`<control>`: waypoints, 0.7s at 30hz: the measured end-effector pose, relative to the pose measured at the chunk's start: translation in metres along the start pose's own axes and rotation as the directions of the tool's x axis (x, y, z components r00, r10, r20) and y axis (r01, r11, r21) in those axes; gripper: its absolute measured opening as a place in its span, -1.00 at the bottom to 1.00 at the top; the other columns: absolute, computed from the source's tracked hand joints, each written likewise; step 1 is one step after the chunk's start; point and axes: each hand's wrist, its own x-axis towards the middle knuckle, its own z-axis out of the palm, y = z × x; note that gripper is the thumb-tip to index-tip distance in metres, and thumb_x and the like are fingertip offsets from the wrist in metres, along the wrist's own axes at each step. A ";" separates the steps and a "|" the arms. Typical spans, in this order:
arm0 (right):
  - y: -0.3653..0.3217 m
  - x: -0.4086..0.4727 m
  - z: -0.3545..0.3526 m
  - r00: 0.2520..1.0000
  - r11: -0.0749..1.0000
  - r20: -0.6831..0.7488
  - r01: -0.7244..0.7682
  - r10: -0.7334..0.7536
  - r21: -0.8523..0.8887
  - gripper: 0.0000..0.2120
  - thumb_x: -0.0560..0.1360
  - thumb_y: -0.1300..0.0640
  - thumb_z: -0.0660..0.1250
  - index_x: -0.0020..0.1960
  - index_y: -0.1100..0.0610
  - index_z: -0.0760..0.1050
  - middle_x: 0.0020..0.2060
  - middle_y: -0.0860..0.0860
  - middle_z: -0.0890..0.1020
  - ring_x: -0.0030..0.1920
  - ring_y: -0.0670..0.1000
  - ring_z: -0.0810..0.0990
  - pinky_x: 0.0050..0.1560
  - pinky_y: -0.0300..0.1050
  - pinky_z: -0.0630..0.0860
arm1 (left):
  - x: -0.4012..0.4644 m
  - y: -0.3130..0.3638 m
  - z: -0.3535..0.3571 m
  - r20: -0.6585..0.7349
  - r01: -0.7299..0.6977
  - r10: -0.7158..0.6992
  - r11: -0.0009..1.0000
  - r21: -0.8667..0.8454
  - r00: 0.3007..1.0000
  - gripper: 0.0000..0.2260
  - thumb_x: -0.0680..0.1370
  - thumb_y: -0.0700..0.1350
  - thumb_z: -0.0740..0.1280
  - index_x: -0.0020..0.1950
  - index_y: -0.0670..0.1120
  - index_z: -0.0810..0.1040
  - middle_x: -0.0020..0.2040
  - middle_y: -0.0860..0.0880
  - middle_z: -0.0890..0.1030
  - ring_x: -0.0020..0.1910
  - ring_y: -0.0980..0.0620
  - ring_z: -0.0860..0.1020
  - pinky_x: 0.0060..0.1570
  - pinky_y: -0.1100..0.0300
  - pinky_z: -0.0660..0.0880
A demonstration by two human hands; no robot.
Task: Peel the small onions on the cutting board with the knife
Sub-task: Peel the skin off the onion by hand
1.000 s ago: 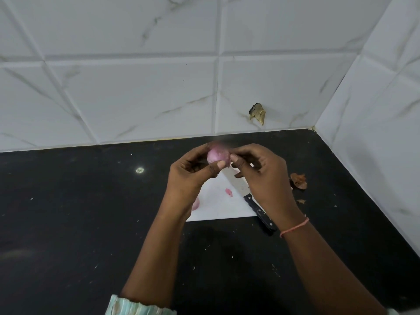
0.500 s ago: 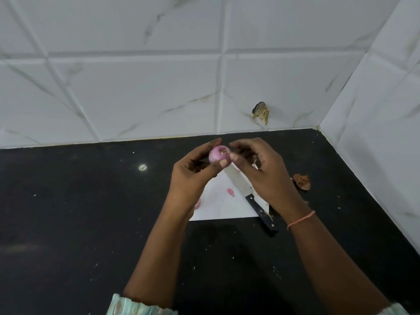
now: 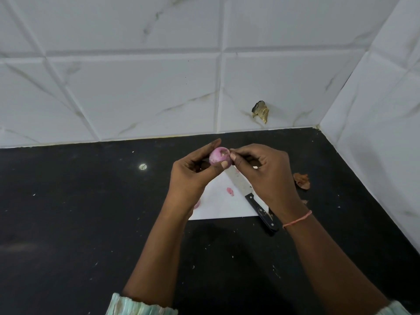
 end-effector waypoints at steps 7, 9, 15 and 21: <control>-0.004 0.000 0.001 0.997 0.998 -0.058 -0.059 0.059 0.008 -0.95 0.47 0.25 0.45 -0.07 0.19 0.67 -0.22 0.00 0.70 -0.21 -0.11 0.65 -0.11 -0.33 0.59 | -0.002 0.001 0.002 0.019 0.014 -0.014 1.000 0.012 1.000 -0.61 0.44 -0.26 0.52 0.24 -0.03 0.63 0.09 0.04 0.71 0.06 0.12 0.66 -0.03 0.28 0.57; -0.006 -0.001 0.003 0.988 0.988 -0.069 -0.135 0.141 0.080 -0.93 0.46 0.28 0.45 -0.06 0.17 0.64 -0.22 -0.03 0.68 -0.20 -0.12 0.66 -0.12 -0.30 0.60 | -0.002 0.001 0.001 0.015 0.022 -0.022 1.000 0.007 1.000 -0.62 0.45 -0.26 0.51 0.24 -0.04 0.63 0.08 0.02 0.71 0.01 0.15 0.65 -0.07 0.29 0.55; -0.007 -0.004 0.000 0.965 0.937 0.019 -0.258 0.261 0.235 -0.84 0.58 0.19 0.31 0.12 0.14 0.61 -0.02 -0.07 0.68 0.02 -0.11 0.65 0.06 -0.20 0.61 | -0.001 -0.001 0.000 -0.010 0.027 -0.027 1.000 0.009 1.000 -0.66 0.44 -0.26 0.51 0.19 -0.12 0.58 0.06 -0.02 0.69 -0.02 0.11 0.65 -0.07 0.28 0.57; -0.009 -0.004 0.004 0.975 0.958 -0.023 -0.212 0.220 0.192 -0.89 0.48 0.21 0.45 0.01 0.15 0.64 -0.13 -0.08 0.69 -0.10 -0.14 0.66 -0.06 -0.30 0.60 | -0.001 -0.003 0.000 -0.010 -0.041 0.042 0.998 0.050 0.999 -0.63 0.43 -0.25 0.53 0.20 -0.11 0.56 0.08 0.01 0.68 0.06 0.04 0.65 0.07 0.22 0.59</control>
